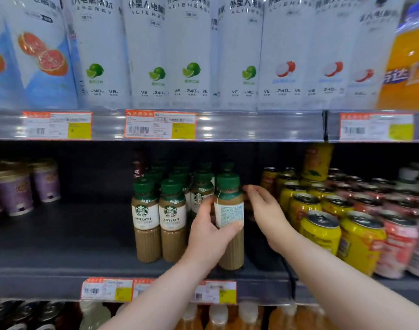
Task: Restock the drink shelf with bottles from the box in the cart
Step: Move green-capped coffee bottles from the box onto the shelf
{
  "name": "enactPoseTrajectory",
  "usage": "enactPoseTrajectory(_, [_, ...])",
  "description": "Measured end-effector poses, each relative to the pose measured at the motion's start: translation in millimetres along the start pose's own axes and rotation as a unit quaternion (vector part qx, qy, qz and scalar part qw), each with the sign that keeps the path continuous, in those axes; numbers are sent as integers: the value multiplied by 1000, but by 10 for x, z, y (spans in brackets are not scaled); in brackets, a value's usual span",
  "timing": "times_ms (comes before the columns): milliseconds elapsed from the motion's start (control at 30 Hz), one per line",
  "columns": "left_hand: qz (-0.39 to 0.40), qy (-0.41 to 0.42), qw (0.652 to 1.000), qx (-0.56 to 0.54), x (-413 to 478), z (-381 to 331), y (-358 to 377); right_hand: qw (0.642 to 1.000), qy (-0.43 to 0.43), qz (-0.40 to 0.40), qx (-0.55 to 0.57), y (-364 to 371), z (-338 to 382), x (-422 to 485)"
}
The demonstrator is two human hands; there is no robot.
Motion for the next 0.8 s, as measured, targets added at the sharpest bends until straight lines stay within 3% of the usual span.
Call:
enactPoseTrajectory(100, [9, 9, 999, 31, 94, 60, 157, 999, 4, 36, 26, -60, -15, -62])
enactPoseTrajectory(233, [34, 7, 997, 73, 141, 40, 243, 997, -30, 69, -32, -52, -45, -114])
enactPoseTrajectory(400, [-14, 147, 974, 170, 92, -199, 1, 994, -41, 41, -92, -6, 54, -40])
enactPoseTrajectory(567, [-135, 331, 881, 310, 149, -489, -507, 996, 3, 14, -92, 122, 83, 92])
enactPoseTrajectory(667, [-167, 332, 822, 431, 236, -522, -773, 991, 18, 67, -114, 121, 1, 96])
enactPoseTrajectory(800, [-118, 274, 797, 526, 316, -441, -926, 984, -23, 40, -174, 144, -106, 80])
Point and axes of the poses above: each hand's wrist, its own x-axis towards the middle knuckle, its own y-axis out of the palm, z = x × y, the point moved 1 cm from there along x, towards the middle knuckle, and after that the axes turned 4 degrees about -z, right-handed, at the moved point
